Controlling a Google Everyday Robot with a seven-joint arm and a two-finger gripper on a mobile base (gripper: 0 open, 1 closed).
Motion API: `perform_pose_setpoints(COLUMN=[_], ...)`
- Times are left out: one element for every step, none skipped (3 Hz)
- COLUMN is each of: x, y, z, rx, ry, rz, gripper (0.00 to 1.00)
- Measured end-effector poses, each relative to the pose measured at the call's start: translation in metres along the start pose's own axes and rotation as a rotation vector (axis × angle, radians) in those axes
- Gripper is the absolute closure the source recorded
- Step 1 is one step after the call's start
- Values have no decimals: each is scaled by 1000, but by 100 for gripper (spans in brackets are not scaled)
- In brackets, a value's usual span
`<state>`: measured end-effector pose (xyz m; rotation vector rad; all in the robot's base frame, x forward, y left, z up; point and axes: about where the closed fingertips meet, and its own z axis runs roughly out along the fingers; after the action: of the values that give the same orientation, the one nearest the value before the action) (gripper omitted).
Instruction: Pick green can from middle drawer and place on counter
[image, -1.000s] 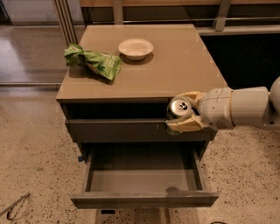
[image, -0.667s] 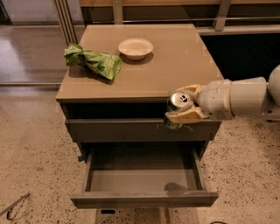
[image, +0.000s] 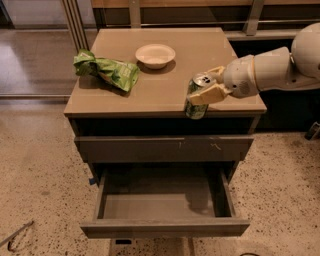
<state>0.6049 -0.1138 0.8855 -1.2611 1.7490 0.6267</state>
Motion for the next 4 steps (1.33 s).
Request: perform_pose_setpoints(x=[-21, -32, -28, -19], y=[-33, -51, -59, -59], z=[-6, -6, 7, 17], rx=[5, 0, -23, -39], ry=[7, 17, 40, 53], rz=[14, 24, 60, 85], gripper=[100, 100, 100, 100])
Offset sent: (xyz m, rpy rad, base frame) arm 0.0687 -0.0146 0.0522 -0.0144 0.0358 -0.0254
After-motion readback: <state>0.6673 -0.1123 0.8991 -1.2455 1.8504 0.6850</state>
